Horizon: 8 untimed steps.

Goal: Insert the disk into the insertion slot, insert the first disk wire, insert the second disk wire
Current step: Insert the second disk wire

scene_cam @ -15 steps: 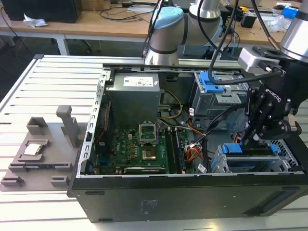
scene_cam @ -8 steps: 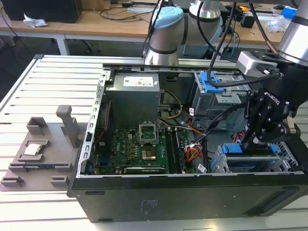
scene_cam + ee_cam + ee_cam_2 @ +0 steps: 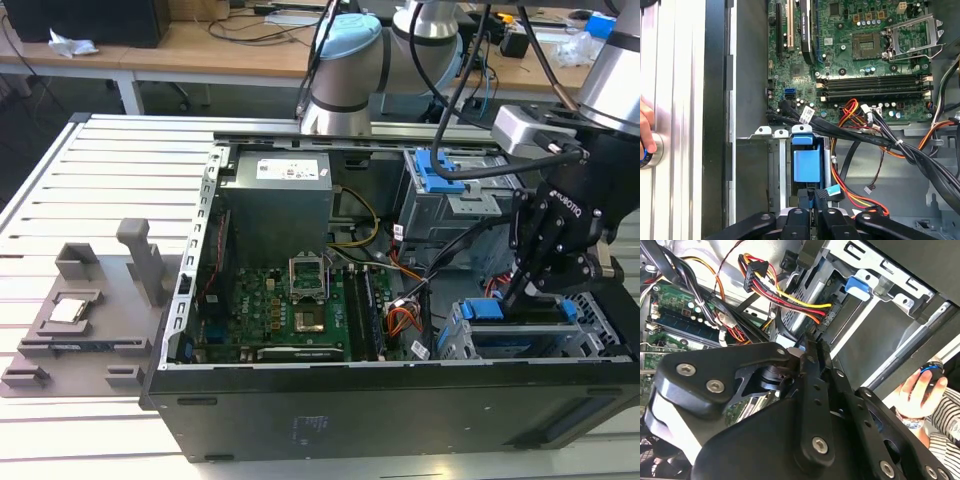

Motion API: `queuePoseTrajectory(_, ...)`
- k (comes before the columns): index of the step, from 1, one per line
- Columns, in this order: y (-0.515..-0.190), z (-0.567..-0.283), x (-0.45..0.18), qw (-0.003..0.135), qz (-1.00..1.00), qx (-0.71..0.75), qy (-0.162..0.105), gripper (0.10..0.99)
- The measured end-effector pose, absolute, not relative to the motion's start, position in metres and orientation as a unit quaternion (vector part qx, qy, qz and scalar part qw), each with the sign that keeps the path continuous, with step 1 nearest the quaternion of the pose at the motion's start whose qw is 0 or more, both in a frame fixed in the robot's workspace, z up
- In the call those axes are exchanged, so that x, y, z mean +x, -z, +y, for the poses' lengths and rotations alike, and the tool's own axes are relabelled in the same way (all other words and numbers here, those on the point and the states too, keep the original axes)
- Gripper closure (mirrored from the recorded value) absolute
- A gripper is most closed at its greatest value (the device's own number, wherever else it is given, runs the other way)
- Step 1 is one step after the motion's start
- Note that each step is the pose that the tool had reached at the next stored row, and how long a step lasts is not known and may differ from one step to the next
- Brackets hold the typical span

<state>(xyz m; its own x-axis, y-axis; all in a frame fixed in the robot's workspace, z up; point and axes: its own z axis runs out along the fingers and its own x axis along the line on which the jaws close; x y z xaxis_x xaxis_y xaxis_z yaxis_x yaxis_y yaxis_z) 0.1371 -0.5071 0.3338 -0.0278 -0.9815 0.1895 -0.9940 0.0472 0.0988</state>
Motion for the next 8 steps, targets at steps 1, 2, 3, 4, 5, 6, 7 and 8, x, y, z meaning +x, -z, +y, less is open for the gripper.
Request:
queuePoseTrajectory(1,-0.3338,-0.5071,0.1371,0.103,-0.716,0.69,-0.03,0.922)
queuePoseTrajectory(2,-0.3338,-0.5071,0.1371,0.103,-0.716,0.69,-0.031,0.922)
queuePoseTrajectory(3,-0.3338,-0.5071,0.1371,0.104,-0.716,0.69,-0.031,0.922)
queuePoseTrajectory(4,-0.3338,-0.5071,0.1371,0.104,-0.716,0.689,-0.031,0.922)
queuePoseTrajectory(5,-0.3339,-0.507,0.1371,0.104,-0.716,0.689,-0.031,0.922)
queuePoseTrajectory(6,-0.3353,-0.507,0.1371,0.103,-0.716,0.689,-0.031,0.922)
queuePoseTrajectory(7,-0.3395,-0.5071,0.1371,0.104,-0.716,0.689,-0.031,0.922)
queuePoseTrajectory(8,-0.343,-0.5071,0.1371,0.104,-0.716,0.689,-0.031,0.922)
